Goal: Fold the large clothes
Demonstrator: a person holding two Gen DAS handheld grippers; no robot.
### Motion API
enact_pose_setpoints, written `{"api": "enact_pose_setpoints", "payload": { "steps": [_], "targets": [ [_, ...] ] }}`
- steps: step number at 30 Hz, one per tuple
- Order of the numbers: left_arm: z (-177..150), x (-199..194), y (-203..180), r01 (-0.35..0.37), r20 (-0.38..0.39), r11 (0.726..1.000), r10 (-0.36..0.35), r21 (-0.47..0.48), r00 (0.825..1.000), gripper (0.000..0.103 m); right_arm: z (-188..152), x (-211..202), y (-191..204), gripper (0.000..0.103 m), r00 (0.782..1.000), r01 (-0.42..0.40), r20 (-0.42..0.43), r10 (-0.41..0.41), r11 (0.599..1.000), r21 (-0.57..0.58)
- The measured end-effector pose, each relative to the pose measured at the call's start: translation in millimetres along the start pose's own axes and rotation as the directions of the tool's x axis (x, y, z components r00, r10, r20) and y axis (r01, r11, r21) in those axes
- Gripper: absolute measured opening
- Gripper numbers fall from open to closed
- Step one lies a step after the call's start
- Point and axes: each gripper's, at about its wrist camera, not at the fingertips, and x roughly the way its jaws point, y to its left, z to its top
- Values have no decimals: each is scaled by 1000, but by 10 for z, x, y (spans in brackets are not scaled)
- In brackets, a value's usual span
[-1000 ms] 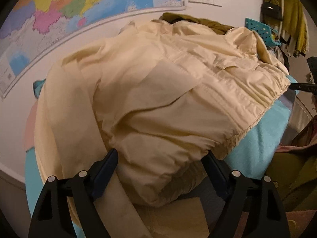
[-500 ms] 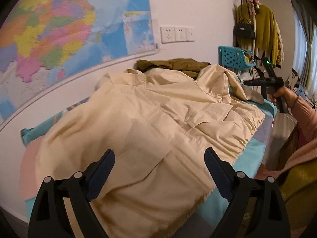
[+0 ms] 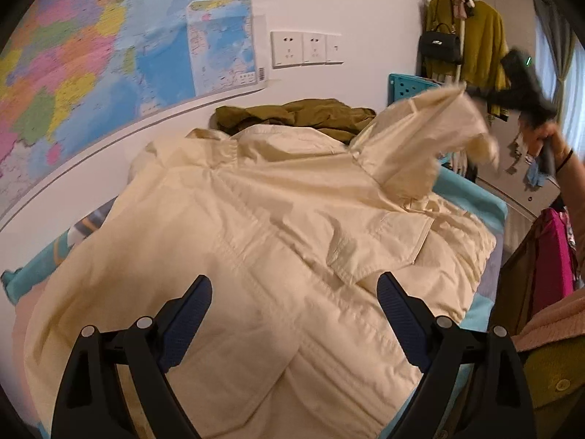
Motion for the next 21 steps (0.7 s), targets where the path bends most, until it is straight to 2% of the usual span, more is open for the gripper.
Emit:
{"api": "enact_pose_setpoints", "payload": {
  "steps": [2,4,8,12,13,14,16,17,19,20,21],
  "targets": [
    [64,42,1,18,3,1000,-18,11,1000,88,219,-32,339,2,1000,-1,-28,-1,997,-79],
    [123,80,-5,41,11,999,-41,19,999,88,390,109,734,2,996,-24,-87,11,987,-160],
    [229,90,9,101,48,995,-101,7,994,88,554,557,1278,2,979,-128,-188,84,963,-238],
    [281,40,93,152,93,988,-149,-29,984,88,538,1381,1757,3,937,-237,-318,144,931,-278],
    [266,6,142,161,107,986,-155,-42,982,88,519,1592,1814,3,926,-253,-344,154,931,-264],
    [256,-12,171,163,111,985,-157,-50,981,88,465,1879,1876,4,906,-278,-390,167,928,-248],
    [196,-55,255,162,114,984,-154,-69,981,89,394,2257,1896,4,889,-280,-424,173,938,-205],
    [169,-66,289,158,114,984,-149,-76,982,90,343,2476,1884,8,871,-295,-451,195,942,-161],
    [97,-83,353,153,108,984,-143,-94,984,94,289,2747,1849,15,876,-269,-446,183,953,-137],
    [69,-80,383,155,101,983,-145,-103,984,94,251,2889,1800,34,860,-282,-464,214,956,-81],
    [45,-67,402,153,89,982,-143,-112,986,94,240,2978,1772,44,853,-281,-471,225,958,-51]
  ]
}}
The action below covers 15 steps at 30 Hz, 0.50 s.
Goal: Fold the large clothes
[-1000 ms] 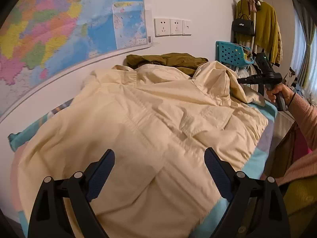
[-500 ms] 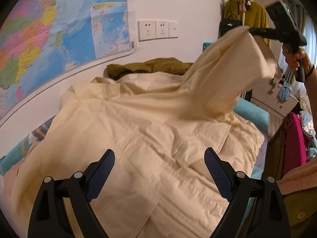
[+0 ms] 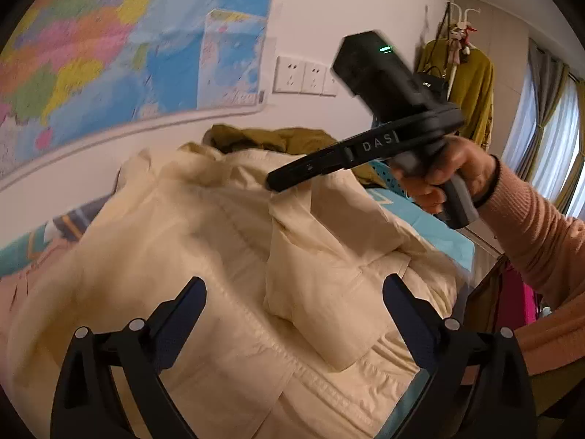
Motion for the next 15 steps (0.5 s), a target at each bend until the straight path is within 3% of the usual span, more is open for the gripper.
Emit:
{"api": "enact_pose_setpoints", "payload": {
  "steps": [4,8,11,15],
  "targets": [
    [-58,35,25,17,-30,1000,-17,-11,999,94,-50,-175,-130,48,997,-2,74,1,1000,16],
    [-96,205,-169,69,-62,997,-66,38,996,94,-316,-691,-421,56,978,9,207,-29,995,95],
    [-101,387,-363,86,-94,990,-76,108,993,94,-651,-739,-529,57,984,-54,174,32,991,126],
    [-147,594,-468,97,-144,985,-77,143,987,94,-1074,-483,-405,57,993,-86,86,77,990,107]
  ]
}}
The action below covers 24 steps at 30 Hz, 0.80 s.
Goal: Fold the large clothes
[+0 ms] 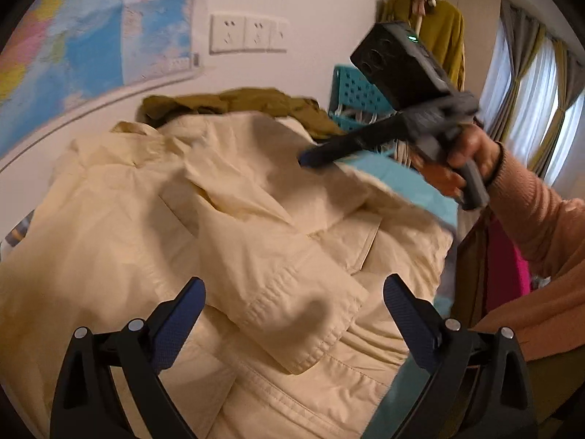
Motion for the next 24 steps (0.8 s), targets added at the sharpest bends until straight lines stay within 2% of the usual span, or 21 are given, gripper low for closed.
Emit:
{"api": "enact_pose_setpoints", "payload": {
  "steps": [3,4,6,7,8,9,10,11,12,13,15,16,17,18,19,21,22,23,24],
  "targets": [
    [-75,199,-166,-31,-65,996,37,86,997,95,-150,87,17,57,1000,-24,6,24,999,22],
    [-93,289,-238,-66,-84,989,78,134,993,95,-169,104,5,57,999,-31,17,30,999,33],
    [-102,441,-254,-100,-127,981,122,164,984,78,-172,76,-25,57,997,-55,53,52,997,53],
    [-84,503,-169,-101,-164,987,121,126,979,64,-168,38,-41,57,995,-73,72,68,995,63],
    [-66,497,-71,-96,-172,992,109,79,979,45,-166,-4,-43,58,994,-64,89,58,996,63],
    [-43,454,38,-85,-161,996,89,27,983,34,-159,-71,-40,58,992,-52,114,45,997,59],
    [-8,348,215,-53,-130,997,46,-50,990,15,-159,-119,-48,59,991,-51,129,43,997,56],
    [13,235,408,-23,-99,990,9,-136,995,9,-150,-207,-60,60,987,-44,158,34,997,57],
    [23,69,684,17,-46,968,-30,-250,998,7,-147,-283,-89,60,983,-33,184,21,997,64],
    [13,-43,850,31,-10,951,-35,-308,999,7,-136,-356,-114,60,978,-23,207,8,997,69],
    [-51,-267,1219,15,39,904,2,-428,999,7,-119,-526,-215,62,962,49,263,-70,995,84],
    [-124,-372,1458,17,54,863,11,-505,999,7,-106,-589,-281,64,951,101,282,-126,990,102],
    [-175,-408,1566,16,50,841,13,-541,999,9,-94,-619,-336,69,943,131,291,-159,985,114],
    [-244,-420,1708,-16,16,815,31,-579,999,12,-87,-652,-419,71,930,173,302,-207,975,136],
    [-289,-426,1779,-48,-19,801,46,-596,999,20,-70,-653,-513,71,921,200,305,-242,966,162],
    [-375,-398,1855,-115,-80,789,84,-604,993,26,-59,-601,-748,74,907,268,276,-317,942,202],
    [-402,-404,1866,-122,-86,787,87,-605,992,38,-56,-565,-867,75,895,308,258,-363,923,232],
    [-434,-417,1879,-110,-84,781,74,-615,994,58,-45,-511,-995,76,899,306,240,-367,917,257],
    [-455,-433,1876,-83,-70,775,50,-627,996,65,-34,-456,-1093,76,902,306,224,-370,912,273]
  ]
}}
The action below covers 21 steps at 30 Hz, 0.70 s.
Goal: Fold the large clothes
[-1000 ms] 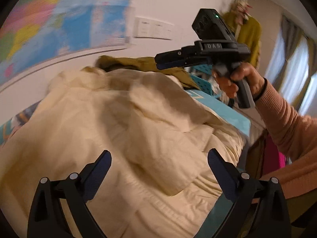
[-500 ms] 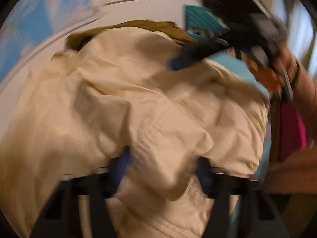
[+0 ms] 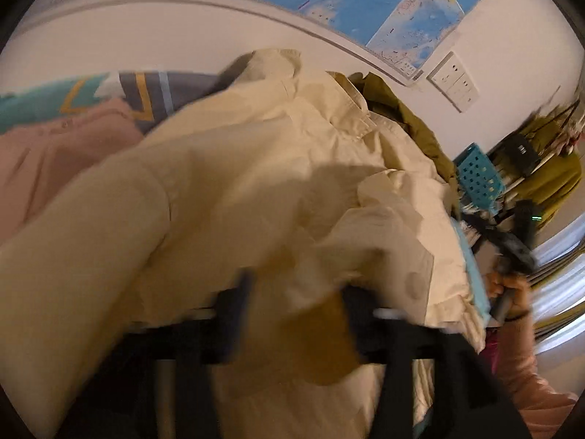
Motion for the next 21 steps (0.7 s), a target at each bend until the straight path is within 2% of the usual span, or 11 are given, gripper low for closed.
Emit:
{"api": "enact_pose_setpoints", "payload": {
  "steps": [2,4,6,7,10,12,14,16,18,20,21],
  "targets": [
    [-27,-88,-8,83,17,996,-83,10,996,74,35,151,-135,79,1000,15,-13,-15,999,45],
    [-60,-221,-14,160,44,987,-161,18,986,78,64,289,-272,79,999,-26,-25,29,994,105],
    [-101,-391,-106,186,99,980,-192,65,977,79,78,379,-335,76,999,-38,-29,42,991,125],
    [-164,-498,-166,181,124,979,-192,99,974,85,75,381,-345,75,998,-47,-33,51,991,127],
    [-233,-545,-447,133,144,968,-166,215,976,93,75,428,-297,75,994,-92,-50,97,991,97],
    [-253,-322,-650,59,88,957,-87,283,992,94,76,433,-262,71,993,-100,-59,105,991,84],
    [-254,-91,-688,-4,24,954,-3,299,1000,93,90,443,-275,65,992,-102,-68,108,991,86],
    [-187,228,-661,-74,-45,955,90,287,995,84,104,457,-278,53,991,-102,-74,109,991,88],
    [-120,426,-524,-147,-78,955,172,257,982,64,128,444,-260,23,991,-105,-77,111,992,74],
    [-40,535,-417,-183,-87,956,207,229,974,34,181,374,-211,9,996,-69,-49,71,997,45],
    [11,541,-364,-179,-84,964,199,196,976,28,221,310,-179,6,997,-73,-19,74,997,33]
  ]
}}
